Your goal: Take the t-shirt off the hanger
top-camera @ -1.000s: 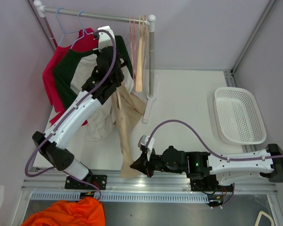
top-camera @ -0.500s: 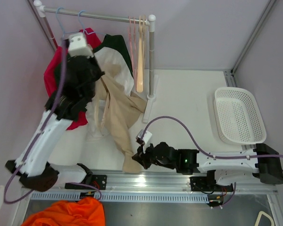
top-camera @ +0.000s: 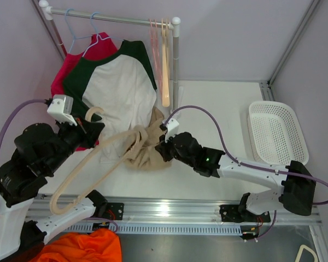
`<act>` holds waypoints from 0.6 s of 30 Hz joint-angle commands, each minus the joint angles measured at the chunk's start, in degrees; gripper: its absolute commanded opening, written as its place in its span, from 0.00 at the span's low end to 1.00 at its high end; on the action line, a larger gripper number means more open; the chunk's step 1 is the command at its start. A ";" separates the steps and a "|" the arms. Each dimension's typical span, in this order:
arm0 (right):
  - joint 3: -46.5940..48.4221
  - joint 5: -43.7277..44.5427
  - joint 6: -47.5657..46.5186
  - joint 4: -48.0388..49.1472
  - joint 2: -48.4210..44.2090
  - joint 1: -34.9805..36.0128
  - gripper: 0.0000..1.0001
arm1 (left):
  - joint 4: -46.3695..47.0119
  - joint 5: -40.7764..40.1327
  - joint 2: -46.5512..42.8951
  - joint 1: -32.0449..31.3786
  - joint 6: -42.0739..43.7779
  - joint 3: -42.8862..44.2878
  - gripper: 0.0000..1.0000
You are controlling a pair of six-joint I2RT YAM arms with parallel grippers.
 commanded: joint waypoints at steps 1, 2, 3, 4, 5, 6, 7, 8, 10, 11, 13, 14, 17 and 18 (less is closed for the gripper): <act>4.31 -2.70 -1.55 1.95 0.63 -1.58 0.00 | -1.92 9.95 -1.99 -0.45 -1.31 -3.13 0.01; 4.75 -4.02 -1.81 2.04 0.98 -1.58 0.00 | -0.96 10.21 -3.56 -0.45 -1.40 -3.67 0.01; 5.45 -3.95 -1.99 1.60 1.51 -1.58 0.00 | -0.52 10.65 -4.27 -0.45 -1.22 -4.11 0.01; 7.03 -3.07 -2.08 -0.05 1.95 -1.58 0.00 | -0.08 11.09 -4.98 -0.45 -1.14 -4.55 0.01; 7.83 1.28 -1.82 -0.77 2.56 -1.67 0.00 | 0.19 11.79 -6.20 -0.45 -0.96 -4.46 0.01; 8.27 3.24 -1.64 -3.12 2.48 -2.10 0.00 | 0.89 11.97 -6.91 -0.45 -0.44 -4.12 0.01; 8.45 4.65 -1.64 -4.37 1.96 -2.72 0.00 | 1.33 12.14 -7.27 -0.45 -0.17 -3.68 0.01; 8.10 6.32 -1.47 -4.81 0.04 -3.51 0.00 | 1.59 12.32 -8.14 -0.45 0.27 -3.32 0.01; 7.75 6.69 -0.77 -6.13 -2.60 -6.93 0.00 | 1.77 11.97 -8.76 -0.45 1.06 -1.57 0.01; 7.92 6.52 -0.85 -6.74 -5.40 -8.07 0.00 | 1.68 11.62 -9.11 -0.45 1.24 -1.39 0.01; 8.53 6.69 -2.16 -8.93 -8.49 -10.54 0.00 | -0.50 8.56 -8.51 -0.45 1.59 0.88 0.01; 9.93 7.30 -2.69 -9.91 -9.98 -11.07 0.00 | -1.56 7.15 -7.98 -0.45 1.59 1.68 0.01; 12.74 9.32 -5.06 -13.16 -15.00 -12.65 0.00 | -3.15 3.01 -6.66 -0.45 1.59 2.22 0.01; 14.84 9.94 -5.77 -13.78 -16.23 -12.83 0.00 | -2.72 2.22 -6.74 -0.45 1.59 1.17 0.01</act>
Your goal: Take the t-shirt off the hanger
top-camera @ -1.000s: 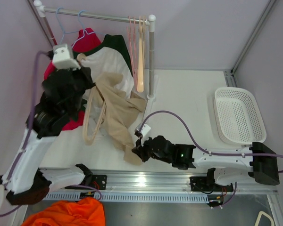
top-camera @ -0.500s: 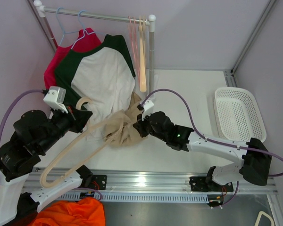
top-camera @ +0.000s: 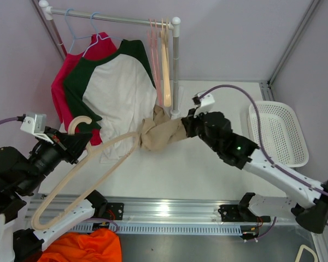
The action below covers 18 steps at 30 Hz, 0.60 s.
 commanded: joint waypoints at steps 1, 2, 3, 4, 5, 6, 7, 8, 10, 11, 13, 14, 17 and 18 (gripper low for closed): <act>7.80 5.32 -3.72 -2.04 -6.85 -1.31 0.00 | -0.33 -5.30 1.67 -0.37 1.11 -1.00 0.01; 9.12 5.69 -4.85 -2.66 -7.48 -1.84 0.00 | 0.89 -5.83 1.58 -0.37 1.11 -1.44 0.01; 12.70 5.60 -5.21 -4.49 -7.49 -2.89 0.00 | 1.43 -6.27 1.58 -0.37 1.20 -2.32 0.01; 15.17 4.73 -5.22 -6.16 -6.96 -4.29 0.00 | 1.95 -6.54 1.76 -0.37 1.28 -3.02 0.01; 17.72 2.29 -5.22 -7.49 -6.35 -7.52 0.00 | 3.26 -6.63 1.93 -0.37 1.55 -3.55 0.01; 20.00 1.39 -5.56 -8.28 -5.82 -8.86 0.00 | 3.80 -6.63 2.28 -0.37 1.55 -3.82 0.01; 23.68 0.78 -6.18 -8.20 -4.77 -9.83 0.00 | 4.24 -6.63 2.55 -0.37 1.64 -4.08 0.01; 25.63 0.51 -7.05 -7.86 -4.15 -11.41 0.00 | 4.77 -6.54 3.42 -0.37 1.90 -4.26 0.01; 32.46 0.85 -9.43 -7.85 -2.13 -12.65 0.00 | 6.44 -6.63 4.13 -0.37 2.16 -5.05 0.01; 34.86 1.03 -10.04 -7.85 0.40 -13.52 0.00 | 6.96 -6.89 4.83 -0.37 2.42 -5.14 0.01; 39.17 1.29 -11.10 -7.76 2.79 -16.16 0.00 | 8.28 -7.16 5.71 -0.37 2.78 -5.49 0.01; 42.49 1.12 -11.28 -7.42 4.80 -17.21 0.00 | 8.64 -7.42 6.15 -0.37 3.13 -5.49 0.01; 47.42 0.77 -11.90 -5.04 7.45 -21.78 0.00 | 10.48 -8.03 7.38 -0.37 3.83 -5.75 0.01; 49.19 0.07 -11.90 -4.95 9.72 -25.10 0.00 | 10.92 -8.38 7.91 -0.37 4.01 -5.67 0.01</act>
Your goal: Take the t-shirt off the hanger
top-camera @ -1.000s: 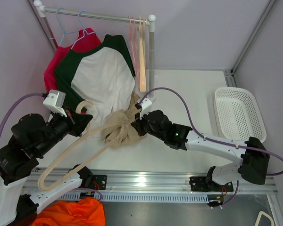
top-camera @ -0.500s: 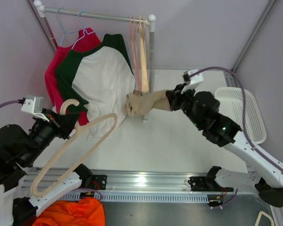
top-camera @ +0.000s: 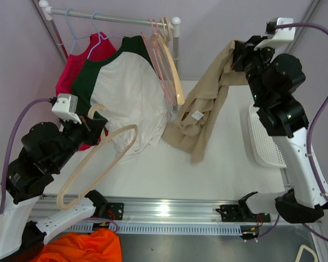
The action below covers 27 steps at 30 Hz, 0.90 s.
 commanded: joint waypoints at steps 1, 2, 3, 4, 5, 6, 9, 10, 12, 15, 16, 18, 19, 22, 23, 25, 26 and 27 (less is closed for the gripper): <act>7.54 -1.66 -0.99 2.72 4.44 -6.61 0.00 | 5.94 -1.59 1.24 -0.37 2.09 -0.25 0.01; 10.17 -3.06 -0.29 1.85 6.03 -8.72 0.00 | 6.38 -1.76 1.59 -0.37 2.52 -0.33 0.01; 15.85 -4.38 0.50 -0.16 9.52 -10.92 0.00 | 6.73 -2.03 1.86 -0.37 2.61 -0.33 0.01; 18.69 -6.13 1.30 -1.14 11.21 -14.77 0.00 | 7.61 -2.47 2.47 -0.37 2.79 -0.42 0.01; 21.07 -6.67 2.26 -2.45 12.53 -16.55 0.00 | 7.88 -2.64 2.65 -0.37 2.96 -0.51 0.01; 24.23 -7.37 2.70 -2.47 14.46 -19.70 0.00 | 8.14 -3.08 3.17 -0.37 3.05 -0.51 0.01; 27.15 -9.48 5.42 -2.29 15.71 -24.63 0.00 | 9.11 -4.40 3.79 -0.28 3.23 -0.51 0.01; 27.42 -11.31 6.57 -1.94 15.71 -28.22 0.00 | 9.28 -4.66 4.06 -0.28 3.40 -0.34 0.01; 27.95 -13.17 9.21 -1.15 15.62 -31.14 0.00 | 9.81 -4.84 4.58 -0.28 3.67 -0.07 0.01; 30.67 -14.06 10.71 -2.38 16.24 -36.24 0.00 | 9.99 -4.75 5.99 -0.28 3.93 0.72 0.01; 31.63 -13.97 10.71 -2.73 16.24 -37.03 0.00 | 9.99 -4.75 6.25 -0.28 4.02 0.72 0.01; 31.64 -13.62 10.80 -2.64 15.80 -39.23 0.00 | 10.78 -4.75 7.13 -0.19 4.11 0.54 0.01; 31.64 -13.44 10.71 -2.47 15.62 -40.02 0.00 | 11.04 -4.75 7.40 -0.19 4.11 0.37 0.01; 31.90 -13.01 10.97 -2.55 14.75 -43.19 0.00 | 11.83 -4.23 8.63 -0.19 3.85 0.02 0.01; 31.56 -12.57 10.88 -3.16 14.31 -43.72 0.00 | 12.01 -4.05 8.89 -0.10 3.84 0.02 0.01; 30.51 -9.76 10.71 -4.13 13.60 -44.86 0.00 | 12.62 -3.79 9.59 -0.01 3.76 -0.07 0.01; 29.28 -8.88 10.53 -4.22 13.17 -45.04 0.00 | 12.80 -3.70 9.86 0.07 3.76 -0.07 0.01; 25.70 -6.61 10.62 -4.22 11.77 -45.30 0.00 | 12.89 -3.53 10.29 0.34 3.76 -0.07 0.01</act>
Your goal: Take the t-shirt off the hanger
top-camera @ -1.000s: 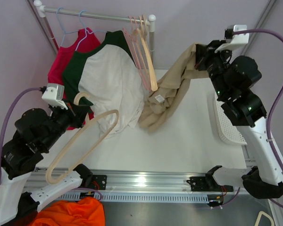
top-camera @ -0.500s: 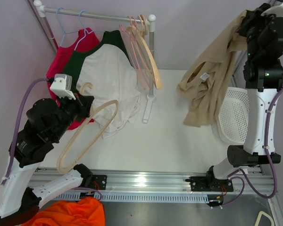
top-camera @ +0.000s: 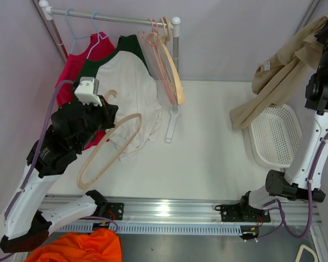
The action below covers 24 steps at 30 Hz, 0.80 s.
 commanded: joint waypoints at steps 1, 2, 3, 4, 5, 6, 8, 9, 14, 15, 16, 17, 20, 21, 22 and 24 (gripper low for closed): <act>-4.77 4.82 0.67 1.28 -4.33 -1.11 0.00 | 3.86 0.58 1.03 0.49 0.94 0.34 0.01; -6.97 5.87 1.28 1.37 -5.12 -1.46 0.00 | 4.13 0.67 1.21 0.67 0.94 0.43 0.01; -11.08 6.14 2.16 1.46 -6.43 -3.03 0.00 | 4.13 1.20 1.82 1.19 0.94 0.61 0.01; -12.95 5.45 4.17 1.63 -6.97 -4.09 0.00 | 3.95 1.55 2.09 1.46 0.76 1.22 0.01; -14.36 4.57 5.41 1.46 -7.32 -5.23 0.00 | 4.04 1.99 2.26 1.81 0.76 1.14 0.01; -15.50 3.35 6.64 0.85 -7.41 -6.55 0.00 | 4.04 2.60 2.35 1.98 0.67 1.14 0.01; -15.43 1.22 8.14 -2.03 -6.97 -8.32 0.00 | 4.13 2.52 2.44 2.25 0.67 1.14 0.01; -15.78 2.09 8.49 -3.10 -6.97 -8.40 0.00 | 4.22 2.43 2.44 2.42 0.76 1.14 0.01; -34.99 6.92 11.39 -0.76 -14.34 -8.41 0.00 | 5.44 0.76 3.93 3.48 1.20 2.27 0.01; -38.59 7.37 12.44 0.13 -15.57 -8.32 0.00 | 5.97 0.50 4.28 3.48 1.29 2.54 0.01; -45.42 7.72 13.24 1.45 -17.24 -8.32 0.00 | 5.71 0.50 4.81 3.48 1.64 4.19 0.01; -48.71 7.38 13.77 2.15 -17.60 -8.40 0.00 | 5.62 1.45 5.94 3.48 1.81 4.73 0.01; -56.70 7.20 15.53 2.08 -15.60 -8.32 0.00 | 6.06 2.25 7.36 3.31 2.60 7.02 0.01; -58.13 6.94 15.88 2.07 -14.89 -8.40 0.00 | 6.41 1.99 8.06 3.39 2.87 7.37 0.01; -59.45 6.33 16.32 2.77 -14.45 -8.32 0.00 | 7.20 1.73 8.41 3.39 3.57 8.25 0.01; -62.53 5.54 16.32 3.39 -13.57 -8.32 0.07 | 8.52 0.59 9.11 3.39 5.06 8.78 0.01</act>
